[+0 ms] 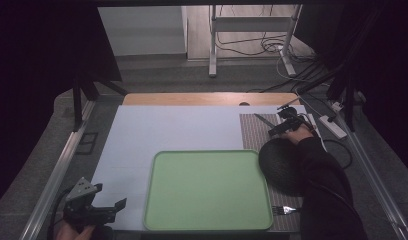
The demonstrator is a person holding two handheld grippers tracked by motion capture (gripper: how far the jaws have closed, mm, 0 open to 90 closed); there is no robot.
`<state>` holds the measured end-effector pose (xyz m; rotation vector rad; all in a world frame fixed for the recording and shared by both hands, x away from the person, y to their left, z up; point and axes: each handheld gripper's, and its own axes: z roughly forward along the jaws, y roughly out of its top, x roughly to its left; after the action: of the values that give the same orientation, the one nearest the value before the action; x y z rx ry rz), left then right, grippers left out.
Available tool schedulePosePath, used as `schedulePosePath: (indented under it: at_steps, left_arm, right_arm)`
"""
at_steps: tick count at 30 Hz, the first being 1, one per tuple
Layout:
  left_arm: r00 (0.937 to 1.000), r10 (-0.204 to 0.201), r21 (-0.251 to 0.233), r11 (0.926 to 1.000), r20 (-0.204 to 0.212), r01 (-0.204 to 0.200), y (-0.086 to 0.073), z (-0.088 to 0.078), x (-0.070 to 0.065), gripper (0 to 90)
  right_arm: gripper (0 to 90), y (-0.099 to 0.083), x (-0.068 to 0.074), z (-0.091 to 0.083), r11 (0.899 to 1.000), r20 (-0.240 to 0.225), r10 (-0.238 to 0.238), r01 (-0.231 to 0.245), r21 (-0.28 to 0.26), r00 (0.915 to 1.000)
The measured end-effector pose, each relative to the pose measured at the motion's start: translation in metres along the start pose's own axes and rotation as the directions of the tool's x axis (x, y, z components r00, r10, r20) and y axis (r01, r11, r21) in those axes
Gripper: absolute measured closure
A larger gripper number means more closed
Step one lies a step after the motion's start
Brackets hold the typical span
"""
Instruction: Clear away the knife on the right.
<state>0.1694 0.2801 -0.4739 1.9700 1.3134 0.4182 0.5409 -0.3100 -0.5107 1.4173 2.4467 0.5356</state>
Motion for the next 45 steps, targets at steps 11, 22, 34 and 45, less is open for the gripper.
schedulePosePath:
  at_steps: [11, 22, 34, 45]
  left_arm:
    - [1.0000, -0.003, 0.003, 1.0000, -0.002, 0.003, 0.000, 0.001, 0.000, 2.4]
    - [1.0000, -0.007, 0.004, 1.0000, -0.001, 0.007, 0.000, 0.000, 0.001, 2.5]
    - [1.0000, -0.007, 0.004, 1.0000, -0.003, 0.007, 0.000, 0.000, 0.000, 2.6]
    - [0.9999, -0.014, 0.004, 0.9999, -0.002, 0.014, 0.000, 0.001, 0.001, 2.6]
  right_arm:
    - [65.4, 0.001, -0.007, -0.012, 0.996, -0.048, -0.074, 0.072, -0.053, 0.9961]
    - [77.5, 0.002, -0.008, -0.013, 0.994, -0.057, -0.104, 0.102, -0.041, 0.9929]
    - [77.5, -0.004, -0.020, -0.024, 0.987, -0.005, -0.156, 0.155, -0.050, 0.9878]
    - [77.4, -0.007, -0.024, -0.048, 0.991, -0.004, -0.099, 0.098, -0.093, 0.9951]
